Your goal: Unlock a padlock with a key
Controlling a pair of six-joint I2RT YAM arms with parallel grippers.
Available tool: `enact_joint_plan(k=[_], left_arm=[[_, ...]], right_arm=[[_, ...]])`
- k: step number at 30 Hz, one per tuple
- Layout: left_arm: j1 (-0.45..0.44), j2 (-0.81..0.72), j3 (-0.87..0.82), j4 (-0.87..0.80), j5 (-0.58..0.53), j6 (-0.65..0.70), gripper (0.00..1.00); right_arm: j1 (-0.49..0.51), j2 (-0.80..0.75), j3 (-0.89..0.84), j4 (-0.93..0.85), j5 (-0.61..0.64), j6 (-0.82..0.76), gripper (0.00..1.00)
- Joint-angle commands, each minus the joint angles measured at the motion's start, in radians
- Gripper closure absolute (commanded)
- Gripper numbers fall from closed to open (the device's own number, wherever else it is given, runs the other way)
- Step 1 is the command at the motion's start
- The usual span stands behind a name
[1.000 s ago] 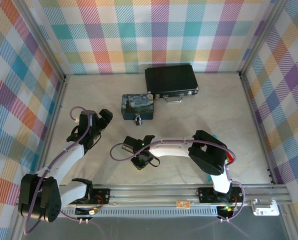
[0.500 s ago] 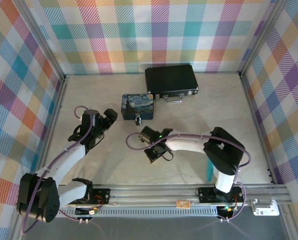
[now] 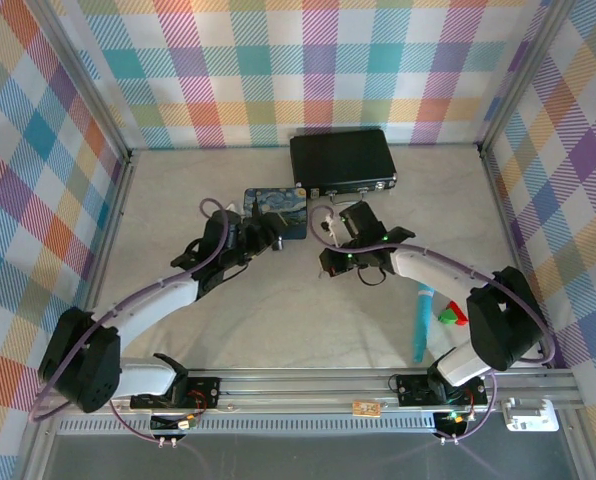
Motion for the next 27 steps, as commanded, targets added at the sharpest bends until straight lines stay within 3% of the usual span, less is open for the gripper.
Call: enact_joint_plan(k=[1, 11, 16, 19, 27], left_arm=[[-0.025, 0.052, 0.038, 0.092, 0.053, -0.052, 0.05], [-0.04, 0.051, 0.025, 0.074, 0.017, -0.063, 0.04], [-0.04, 0.038, 0.028, 0.036, -0.016, -0.05, 0.04], [-0.039, 0.04, 0.034, 0.027, -0.025, -0.046, 0.03], [-0.04, 0.058, 0.068, 0.004, -0.045, -0.037, 0.03]], right_arm=[[-0.016, 0.003, 0.027, 0.002, -0.031, -0.005, 1.0], [-0.015, 0.152, -0.025, -0.029, 0.121, 0.039, 1.0], [-0.016, 0.153, -0.014, -0.141, 0.296, 0.074, 0.7], [-0.009, 0.12, -0.016, -0.18, 0.345, 0.079, 0.6], [0.058, 0.165, 0.019, -0.165, 0.331, 0.091, 0.52]])
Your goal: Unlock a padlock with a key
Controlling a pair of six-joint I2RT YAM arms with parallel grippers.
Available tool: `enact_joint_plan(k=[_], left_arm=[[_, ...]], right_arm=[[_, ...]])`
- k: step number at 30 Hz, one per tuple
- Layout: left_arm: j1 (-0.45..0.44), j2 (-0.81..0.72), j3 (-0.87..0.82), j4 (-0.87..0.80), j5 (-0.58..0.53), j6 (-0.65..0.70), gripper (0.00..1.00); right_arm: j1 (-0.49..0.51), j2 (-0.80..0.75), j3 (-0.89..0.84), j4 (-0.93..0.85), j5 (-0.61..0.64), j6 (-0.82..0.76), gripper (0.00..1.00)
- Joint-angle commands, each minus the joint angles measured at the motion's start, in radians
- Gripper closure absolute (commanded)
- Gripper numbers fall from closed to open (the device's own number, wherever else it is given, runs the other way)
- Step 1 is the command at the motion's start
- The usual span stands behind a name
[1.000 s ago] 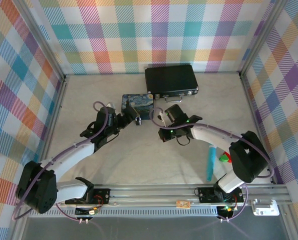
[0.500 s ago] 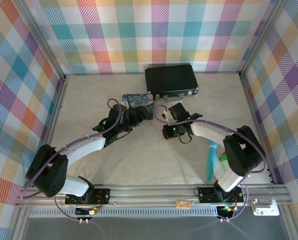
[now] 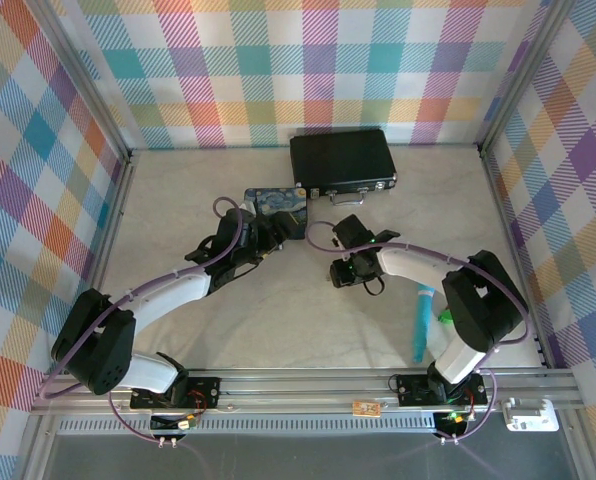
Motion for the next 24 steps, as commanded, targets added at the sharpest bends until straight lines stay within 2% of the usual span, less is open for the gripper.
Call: enact_joint_plan(k=[1, 7, 16, 22, 24], left_arm=[[-0.011, -0.011, 0.041, -0.022, -0.023, 0.012, 0.03], [-0.011, -0.02, 0.035, -0.04, -0.039, 0.015, 0.03], [-0.011, -0.039, 0.021, -0.055, -0.066, 0.015, 0.02], [-0.011, -0.04, 0.023, -0.059, -0.068, 0.018, 0.02], [-0.01, -0.045, 0.018, -0.06, -0.072, 0.017, 0.02]], right_arm=[[0.015, 0.046, 0.044, -0.014, 0.015, 0.027, 0.53], [0.017, 0.098, 0.09, 0.015, 0.041, 0.102, 0.55], [0.017, 0.156, 0.098, 0.064, 0.043, 0.205, 0.66], [0.027, 0.201, 0.104, 0.028, 0.084, 0.24, 0.7], [0.03, 0.203, 0.093, 0.016, 0.095, 0.245, 0.75]])
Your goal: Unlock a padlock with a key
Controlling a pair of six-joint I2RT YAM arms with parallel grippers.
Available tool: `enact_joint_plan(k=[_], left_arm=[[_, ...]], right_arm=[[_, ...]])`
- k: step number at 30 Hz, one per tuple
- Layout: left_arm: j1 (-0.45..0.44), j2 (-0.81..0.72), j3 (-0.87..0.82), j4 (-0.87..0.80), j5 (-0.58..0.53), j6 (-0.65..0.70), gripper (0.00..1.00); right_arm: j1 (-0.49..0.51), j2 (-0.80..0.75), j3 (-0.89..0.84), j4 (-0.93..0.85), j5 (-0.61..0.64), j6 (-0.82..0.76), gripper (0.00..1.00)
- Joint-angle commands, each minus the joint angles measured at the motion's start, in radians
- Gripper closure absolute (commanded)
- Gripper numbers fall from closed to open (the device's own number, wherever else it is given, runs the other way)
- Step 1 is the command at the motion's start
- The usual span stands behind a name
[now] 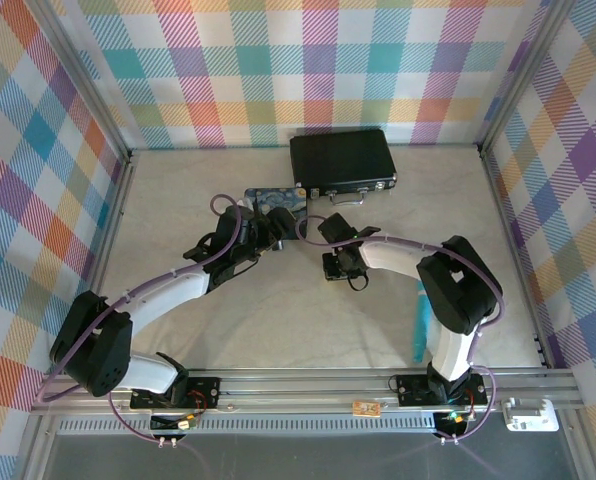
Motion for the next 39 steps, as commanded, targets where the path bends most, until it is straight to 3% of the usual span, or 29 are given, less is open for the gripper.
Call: enact_joint_plan(k=[1, 6, 22, 28, 34, 39], left_arm=[[-0.011, -0.033, -0.004, -0.025, -0.024, 0.011, 0.02], [-0.011, -0.025, 0.01, -0.031, -0.025, 0.021, 0.02], [-0.051, 0.105, 0.034, 0.193, 0.127, -0.008, 0.06], [-0.105, 0.179, 0.073, 0.335, 0.195, -0.01, 0.23], [-0.133, 0.21, 0.099, 0.402, 0.226, 0.014, 0.26], [-0.142, 0.216, 0.102, 0.454, 0.246, 0.043, 0.33]], right_arm=[[0.009, 0.038, -0.017, -0.034, 0.026, 0.037, 0.8], [-0.003, -0.002, -0.055, -0.026, 0.029, 0.045, 1.0], [-0.186, -0.314, -0.188, 0.147, -0.28, 0.121, 1.0], [-0.212, -0.451, -0.217, 0.261, -0.307, 0.071, 1.0], [-0.214, -0.495, -0.177, 0.252, -0.347, -0.093, 1.0], [-0.217, -0.512, -0.16, 0.231, -0.362, -0.1, 1.0]])
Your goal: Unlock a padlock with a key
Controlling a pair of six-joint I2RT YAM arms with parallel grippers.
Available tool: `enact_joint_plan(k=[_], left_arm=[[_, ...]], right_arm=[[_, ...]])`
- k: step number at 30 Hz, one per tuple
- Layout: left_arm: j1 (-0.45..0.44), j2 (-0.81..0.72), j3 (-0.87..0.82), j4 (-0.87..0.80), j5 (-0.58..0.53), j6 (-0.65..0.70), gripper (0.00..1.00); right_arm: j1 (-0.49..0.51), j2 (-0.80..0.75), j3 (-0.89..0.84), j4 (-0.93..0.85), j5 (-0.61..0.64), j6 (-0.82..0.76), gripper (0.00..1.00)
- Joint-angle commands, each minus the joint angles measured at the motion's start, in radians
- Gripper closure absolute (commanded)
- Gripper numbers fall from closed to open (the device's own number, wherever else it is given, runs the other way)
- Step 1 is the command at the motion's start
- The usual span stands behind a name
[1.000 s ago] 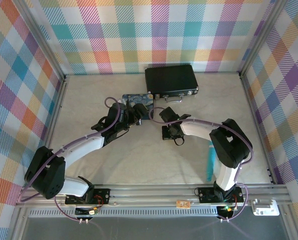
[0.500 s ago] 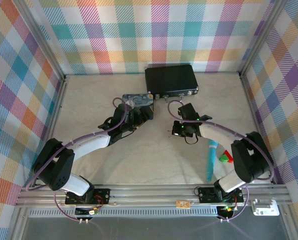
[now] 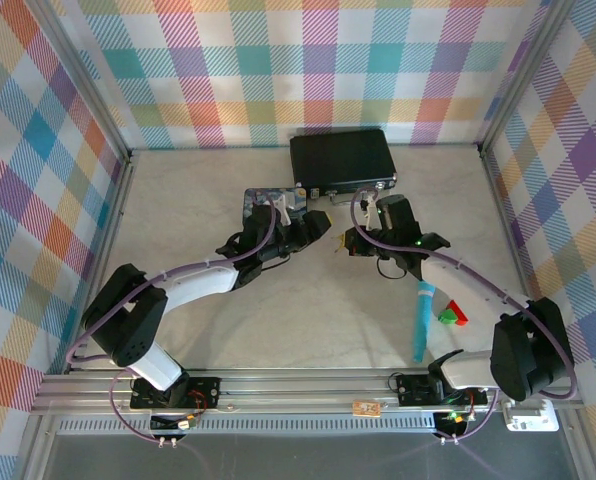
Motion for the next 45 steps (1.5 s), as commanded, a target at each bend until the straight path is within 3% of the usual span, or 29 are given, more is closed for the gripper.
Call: enact_joint_plan(k=[1, 14, 25, 30, 36, 40, 45], left_arm=[[-0.017, 0.012, 0.026, 0.083, 0.038, 0.039, 0.36], [-0.025, 0.072, 0.032, 0.085, 0.079, 0.024, 0.56], [-0.026, 0.059, 0.026, 0.064, 0.078, 0.041, 1.0], [-0.013, 0.015, 0.069, -0.064, 0.131, 0.198, 1.0], [0.037, -0.007, 0.227, -0.383, 0.354, 0.493, 1.0], [0.065, 0.011, 0.297, -0.5, 0.506, 0.582, 1.0], [0.07, 0.017, 0.335, -0.562, 0.569, 0.649, 1.0]], right_arm=[[-0.006, -0.033, 0.028, 0.007, -0.039, -0.032, 1.0], [-0.006, -0.043, -0.014, 0.07, -0.092, 0.034, 1.0], [-0.008, -0.056, -0.011, 0.043, -0.092, 0.011, 1.0], [-0.034, -0.106, -0.005, -0.004, -0.146, -0.106, 0.72], [-0.149, -0.136, -0.002, -0.031, -0.446, -0.268, 0.72], [-0.196, -0.136, -0.022, 0.002, -0.62, -0.289, 0.71], [-0.201, -0.131, -0.041, 0.044, -0.737, -0.285, 0.68]])
